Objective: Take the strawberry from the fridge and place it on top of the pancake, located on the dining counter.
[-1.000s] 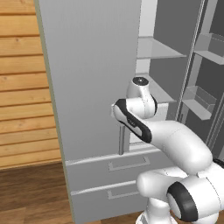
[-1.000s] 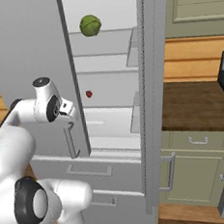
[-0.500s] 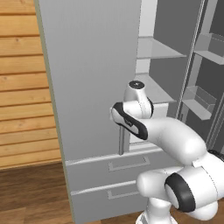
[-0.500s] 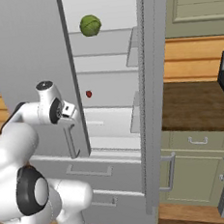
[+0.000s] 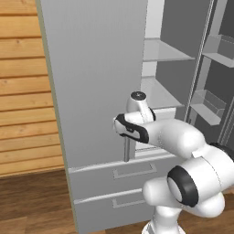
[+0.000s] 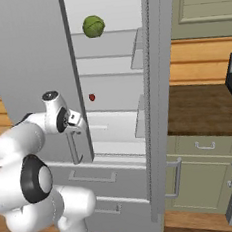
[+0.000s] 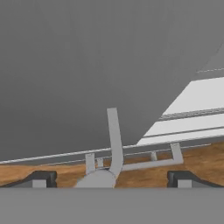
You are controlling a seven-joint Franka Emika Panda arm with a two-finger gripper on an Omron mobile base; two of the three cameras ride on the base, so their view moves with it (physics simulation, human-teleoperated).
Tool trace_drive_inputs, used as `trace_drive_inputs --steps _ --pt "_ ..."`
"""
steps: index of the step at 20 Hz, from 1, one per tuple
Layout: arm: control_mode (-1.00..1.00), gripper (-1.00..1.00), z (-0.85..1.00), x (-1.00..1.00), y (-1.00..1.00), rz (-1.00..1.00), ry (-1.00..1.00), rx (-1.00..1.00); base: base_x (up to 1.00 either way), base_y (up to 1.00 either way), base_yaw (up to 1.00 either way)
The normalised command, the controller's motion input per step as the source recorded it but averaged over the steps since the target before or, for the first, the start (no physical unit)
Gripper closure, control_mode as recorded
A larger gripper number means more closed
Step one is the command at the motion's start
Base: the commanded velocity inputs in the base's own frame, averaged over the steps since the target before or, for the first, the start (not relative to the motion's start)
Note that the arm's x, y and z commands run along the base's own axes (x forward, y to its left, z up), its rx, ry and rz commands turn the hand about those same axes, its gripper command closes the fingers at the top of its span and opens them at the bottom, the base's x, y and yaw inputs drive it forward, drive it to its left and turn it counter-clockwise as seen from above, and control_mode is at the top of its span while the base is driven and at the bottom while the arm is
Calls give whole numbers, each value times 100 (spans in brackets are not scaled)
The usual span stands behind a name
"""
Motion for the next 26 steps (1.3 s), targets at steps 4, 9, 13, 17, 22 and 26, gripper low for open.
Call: trace_drive_inputs --steps 4,9,13,17,22,26 --pt "-100 -100 -33 14 0 0 0 0 0 0 0" --pt "-100 -100 -18 16 0 0 0 0 0 0 0" --pt "-100 -100 -4 0 0 0 0 0 0 0 0" --pt "-100 100 -2 0 0 0 0 0 0 0 0" --pt "-100 100 0 -7 6 -2 -1 0 0 0 0" --pt "-100 100 0 -38 8 -10 0 0 0 0 0"
